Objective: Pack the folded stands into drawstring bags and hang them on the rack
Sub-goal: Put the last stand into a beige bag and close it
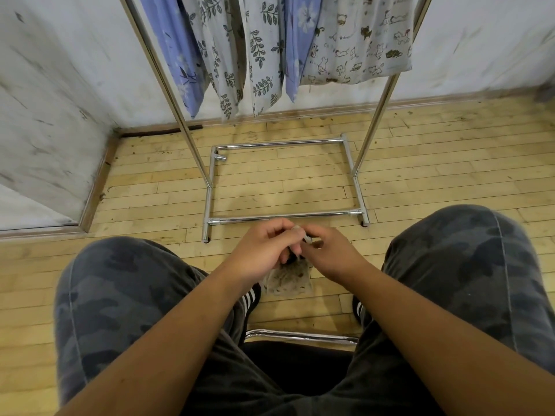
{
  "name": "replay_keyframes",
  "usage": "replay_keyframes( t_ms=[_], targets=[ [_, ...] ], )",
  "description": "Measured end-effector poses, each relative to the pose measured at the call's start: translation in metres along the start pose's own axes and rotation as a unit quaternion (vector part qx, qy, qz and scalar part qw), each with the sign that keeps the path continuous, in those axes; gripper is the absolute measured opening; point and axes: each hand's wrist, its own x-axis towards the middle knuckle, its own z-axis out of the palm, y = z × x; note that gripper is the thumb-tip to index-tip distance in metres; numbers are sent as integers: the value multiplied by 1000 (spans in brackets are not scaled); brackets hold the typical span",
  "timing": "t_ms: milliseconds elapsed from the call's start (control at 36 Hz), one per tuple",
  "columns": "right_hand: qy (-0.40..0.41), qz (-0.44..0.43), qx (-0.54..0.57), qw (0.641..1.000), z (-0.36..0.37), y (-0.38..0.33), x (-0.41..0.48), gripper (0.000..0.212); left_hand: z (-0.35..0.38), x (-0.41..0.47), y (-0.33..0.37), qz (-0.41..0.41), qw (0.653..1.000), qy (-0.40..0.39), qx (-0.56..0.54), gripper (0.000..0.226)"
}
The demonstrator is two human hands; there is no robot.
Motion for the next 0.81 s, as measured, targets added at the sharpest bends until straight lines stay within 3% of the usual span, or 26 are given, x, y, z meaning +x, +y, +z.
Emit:
replay_keyframes(
  t_ms=[139, 333, 500, 639, 806],
  targets=[
    [-39, 19, -6, 999, 2, -1, -3, 20, 2, -1, 2, 21, 1000, 0, 6, 24],
    [-39, 42, -19, 998, -1, -2, -2, 34, 10, -4, 7, 30, 998, -26, 47, 24],
    [-23, 38, 26, 999, 3, -7, -6, 15, 12, 6, 18, -36, 997, 49, 37, 38],
    [-42, 102, 86, 990, 3, -7, -6, 25, 17, 12, 10, -49, 992, 74, 91, 40],
    [-35, 113, 66, 991, -2, -6, -4, 20, 25, 17, 12, -25, 993, 72, 89, 47]
  ],
)
